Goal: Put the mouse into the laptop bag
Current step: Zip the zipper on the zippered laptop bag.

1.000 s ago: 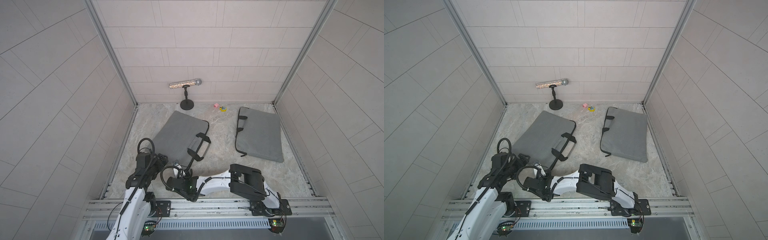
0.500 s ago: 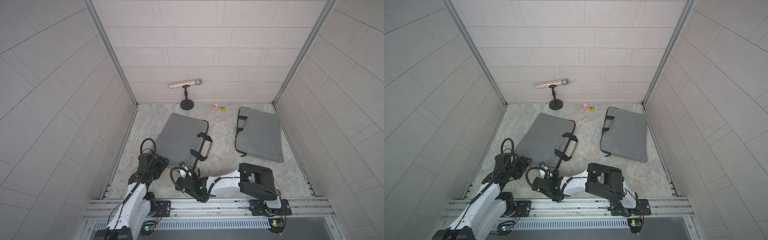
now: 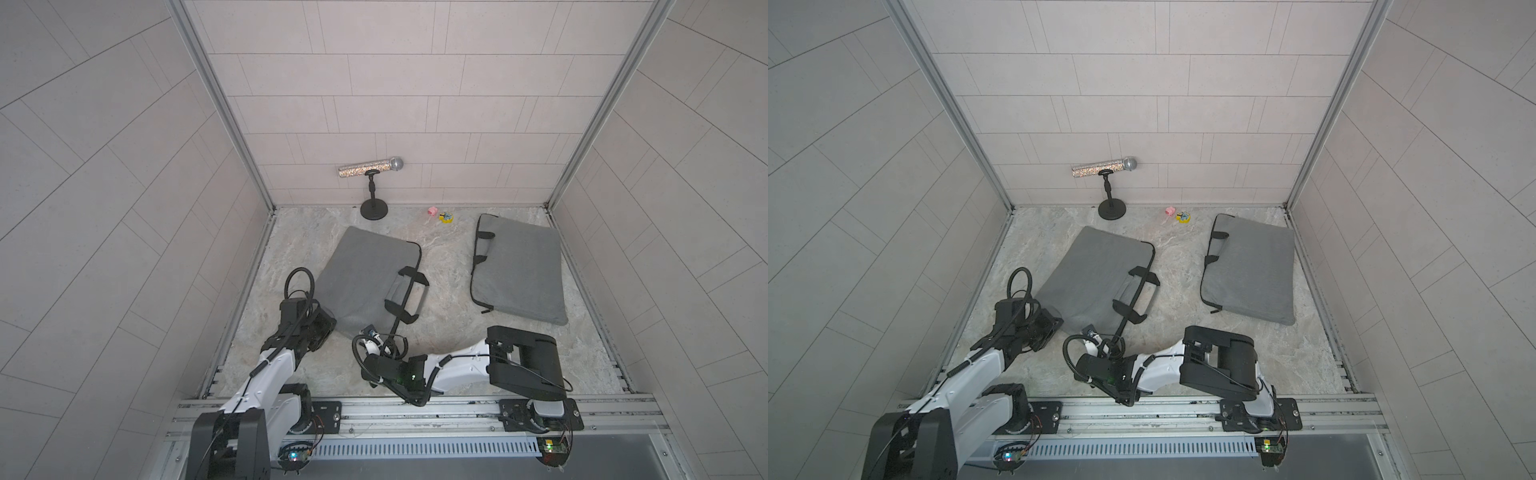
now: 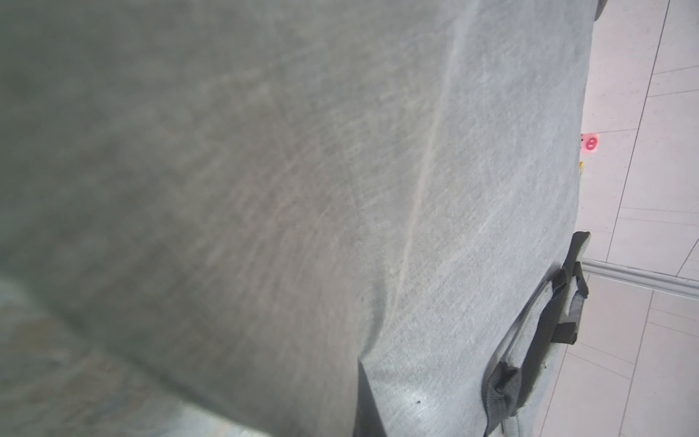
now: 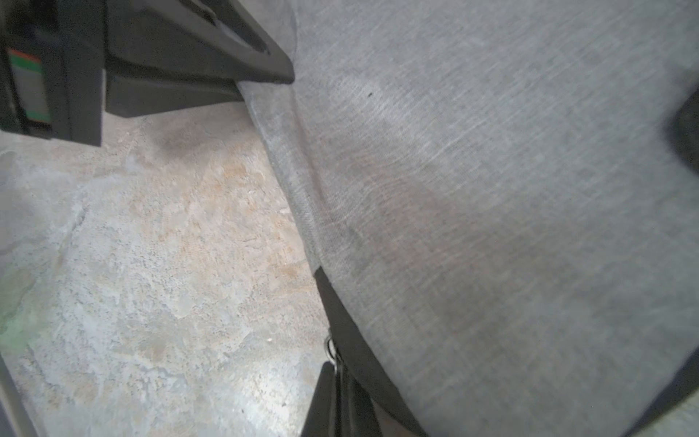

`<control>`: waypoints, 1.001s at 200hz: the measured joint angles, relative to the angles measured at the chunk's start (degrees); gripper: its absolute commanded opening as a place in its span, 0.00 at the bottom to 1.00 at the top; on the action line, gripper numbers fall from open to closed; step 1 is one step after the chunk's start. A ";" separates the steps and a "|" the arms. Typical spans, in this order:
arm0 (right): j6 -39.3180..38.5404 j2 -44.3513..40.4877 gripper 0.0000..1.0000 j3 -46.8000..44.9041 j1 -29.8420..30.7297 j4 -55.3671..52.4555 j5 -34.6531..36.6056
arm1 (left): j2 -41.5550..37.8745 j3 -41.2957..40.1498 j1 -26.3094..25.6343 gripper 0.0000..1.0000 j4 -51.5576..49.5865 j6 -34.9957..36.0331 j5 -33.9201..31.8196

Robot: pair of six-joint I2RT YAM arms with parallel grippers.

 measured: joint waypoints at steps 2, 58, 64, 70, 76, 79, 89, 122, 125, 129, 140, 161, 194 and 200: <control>0.00 -0.20 0.00 -0.20 0.00 0.02 -0.02 | 0.13 0.07 0.00 0.00 0.00 0.00 0.02; -0.02 -4.11 0.00 -5.92 0.04 1.53 0.00 | 4.44 3.69 1.88 0.00 -2.14 1.53 0.13; 0.00 -4.28 0.00 -6.32 0.09 1.55 0.17 | 5.18 4.22 2.38 0.00 -2.25 1.84 0.28; 0.02 -4.39 0.00 -6.69 0.11 1.57 0.44 | 6.12 4.85 2.91 0.00 -2.40 2.10 0.57; 0.02 -4.44 0.00 -6.93 0.11 1.60 0.72 | 6.95 5.40 3.30 0.00 -2.56 2.36 0.81; 0.02 -4.46 0.00 -6.99 0.11 1.62 0.76 | 7.45 5.64 3.43 0.00 -2.60 2.47 0.92; 0.00 -4.50 0.00 -7.04 0.11 1.81 0.98 | 8.94 6.67 3.85 0.00 -3.02 3.02 1.49; -0.28 -4.52 0.00 -5.62 0.13 1.53 0.96 | 15.08 11.02 4.37 0.00 -3.56 5.03 4.13; -0.31 -4.50 0.00 -5.38 0.20 1.44 0.92 | 15.72 11.43 4.37 0.00 -3.56 5.27 4.28; -0.46 -4.44 0.00 -4.87 0.26 1.07 0.90 | 16.46 12.00 4.39 0.00 -3.58 5.35 4.46; -0.70 -4.02 0.00 -3.30 0.63 0.20 0.94 | 19.12 13.94 4.39 0.00 -3.78 5.86 5.03; -1.36 -2.32 0.00 0.42 1.27 -1.57 1.03 | 24.06 17.70 4.39 0.00 -4.13 6.49 6.64; -1.55 -0.02 0.00 2.91 1.73 -2.01 1.18 | 28.46 20.55 4.42 0.55 -3.17 7.26 8.81; -1.55 0.04 0.00 2.91 1.81 -2.12 0.87 | 28.57 20.46 4.55 0.62 -2.34 7.02 8.24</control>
